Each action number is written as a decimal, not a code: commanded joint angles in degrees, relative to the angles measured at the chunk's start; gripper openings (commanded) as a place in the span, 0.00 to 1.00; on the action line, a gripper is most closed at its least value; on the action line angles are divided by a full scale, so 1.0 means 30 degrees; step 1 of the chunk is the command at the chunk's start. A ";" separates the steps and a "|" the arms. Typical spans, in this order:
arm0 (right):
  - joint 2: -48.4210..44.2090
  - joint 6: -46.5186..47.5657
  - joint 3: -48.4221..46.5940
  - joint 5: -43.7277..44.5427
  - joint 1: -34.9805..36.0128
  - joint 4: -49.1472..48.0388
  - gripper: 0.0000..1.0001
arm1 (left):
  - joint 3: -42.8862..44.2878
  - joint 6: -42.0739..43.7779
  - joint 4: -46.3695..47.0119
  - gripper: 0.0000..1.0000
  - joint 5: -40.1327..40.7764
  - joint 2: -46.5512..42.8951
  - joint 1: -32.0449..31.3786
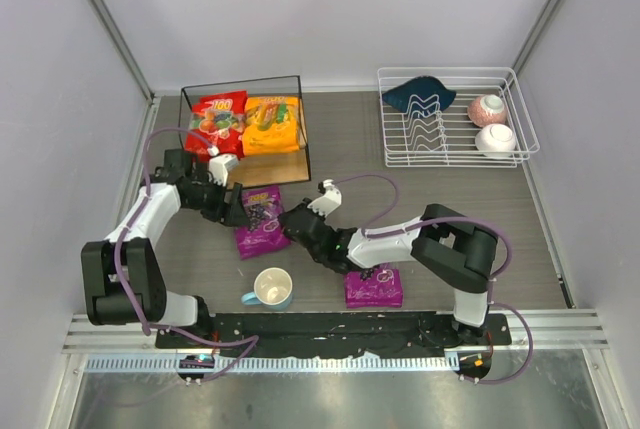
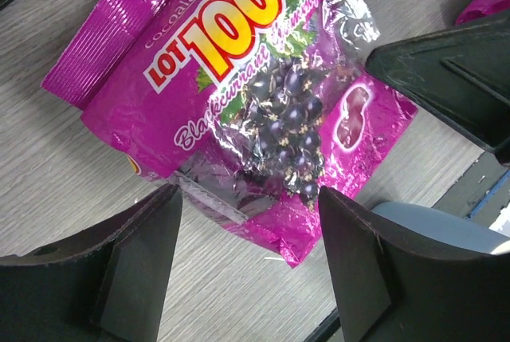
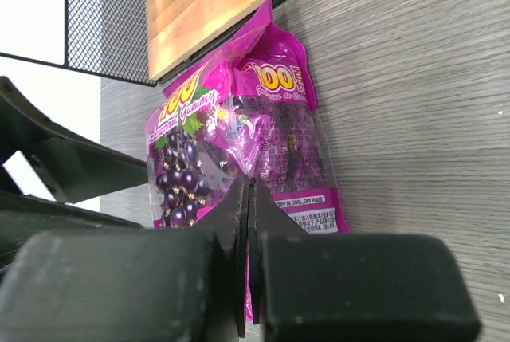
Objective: Place and organize the candy bags onto the shelf
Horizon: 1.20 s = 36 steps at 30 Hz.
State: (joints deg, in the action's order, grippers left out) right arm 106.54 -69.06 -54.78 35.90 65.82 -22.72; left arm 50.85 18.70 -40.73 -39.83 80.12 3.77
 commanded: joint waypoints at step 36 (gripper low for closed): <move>-0.1383 0.7139 0.1679 -0.2590 0.0911 -0.4673 0.33 | -0.2329 0.1384 0.1093 0.00 0.2408 -0.5316 0.0003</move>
State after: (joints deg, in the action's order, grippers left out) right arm 105.43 -51.79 -50.43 28.82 68.14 -34.48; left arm 46.15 21.54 -39.62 -34.26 68.93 3.77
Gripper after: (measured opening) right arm 0.267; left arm 0.013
